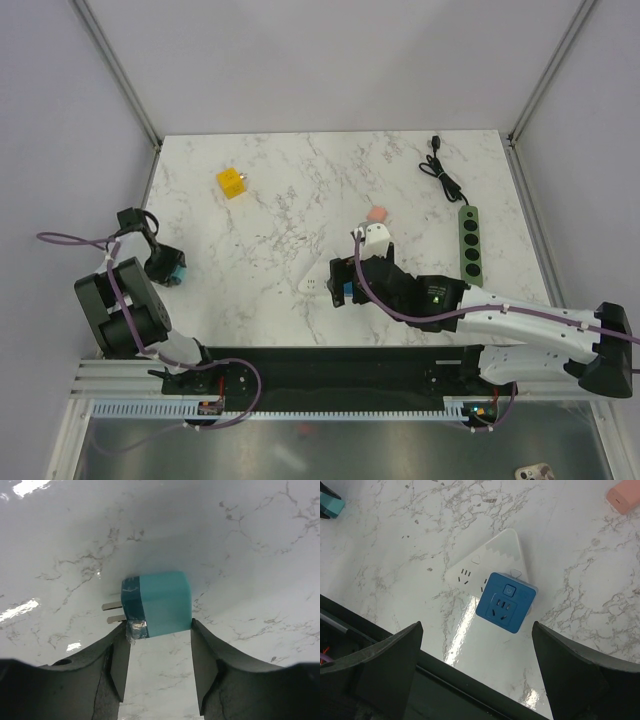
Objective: Insert the plug
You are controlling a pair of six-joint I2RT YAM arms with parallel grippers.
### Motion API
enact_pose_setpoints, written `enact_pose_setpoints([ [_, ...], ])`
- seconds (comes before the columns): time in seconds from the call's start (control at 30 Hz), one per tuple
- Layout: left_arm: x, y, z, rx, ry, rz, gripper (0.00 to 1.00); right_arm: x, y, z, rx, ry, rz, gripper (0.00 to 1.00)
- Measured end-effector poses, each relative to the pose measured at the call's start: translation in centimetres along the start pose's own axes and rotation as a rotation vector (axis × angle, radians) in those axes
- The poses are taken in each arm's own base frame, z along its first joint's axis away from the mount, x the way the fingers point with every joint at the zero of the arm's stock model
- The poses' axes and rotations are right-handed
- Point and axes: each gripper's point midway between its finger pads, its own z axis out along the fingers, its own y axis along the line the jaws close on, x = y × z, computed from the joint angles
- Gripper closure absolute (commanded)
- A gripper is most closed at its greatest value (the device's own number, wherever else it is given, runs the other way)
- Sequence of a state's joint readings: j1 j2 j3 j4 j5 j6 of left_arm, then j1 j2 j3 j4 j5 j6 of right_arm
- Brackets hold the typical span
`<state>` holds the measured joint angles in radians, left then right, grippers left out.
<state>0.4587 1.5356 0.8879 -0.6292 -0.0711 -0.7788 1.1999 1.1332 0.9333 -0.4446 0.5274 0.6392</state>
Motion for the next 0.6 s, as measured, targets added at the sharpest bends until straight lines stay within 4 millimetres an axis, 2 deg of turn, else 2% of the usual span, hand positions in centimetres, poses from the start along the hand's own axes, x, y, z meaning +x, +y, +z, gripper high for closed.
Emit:
enact_pose_setpoints([
  [0.07,0.2,-0.3,0.0,0.024,0.016,0.023,0.56,-0.1,0.0,-0.1,-0.003,-0.004,0.003,0.02],
  [0.13,0.4,-0.6,0.0,0.046,0.031,0.040,0.72,-0.2,0.1,-0.2,-0.007,-0.008,0.009,0.02],
  [0.3,1.4,-1.8,-0.3,0.141,0.071,0.080,0.86,-0.3,0.0,-0.5,-0.012,-0.015,0.026,0.02],
  [0.37,2.6,-2.5,-0.7,0.193,0.103,0.111,0.96,-0.3,0.0,-0.5,-0.013,-0.015,0.030,0.02],
  [0.5,6.0,-4.2,-2.3,0.313,0.171,0.211,0.98,-0.2,0.0,-0.5,-0.014,-0.011,0.032,0.02],
  [0.6,8.1,-6.1,-5.0,0.446,0.192,0.294,0.98,-0.2,-0.1,-0.5,-0.014,-0.010,0.037,0.02],
])
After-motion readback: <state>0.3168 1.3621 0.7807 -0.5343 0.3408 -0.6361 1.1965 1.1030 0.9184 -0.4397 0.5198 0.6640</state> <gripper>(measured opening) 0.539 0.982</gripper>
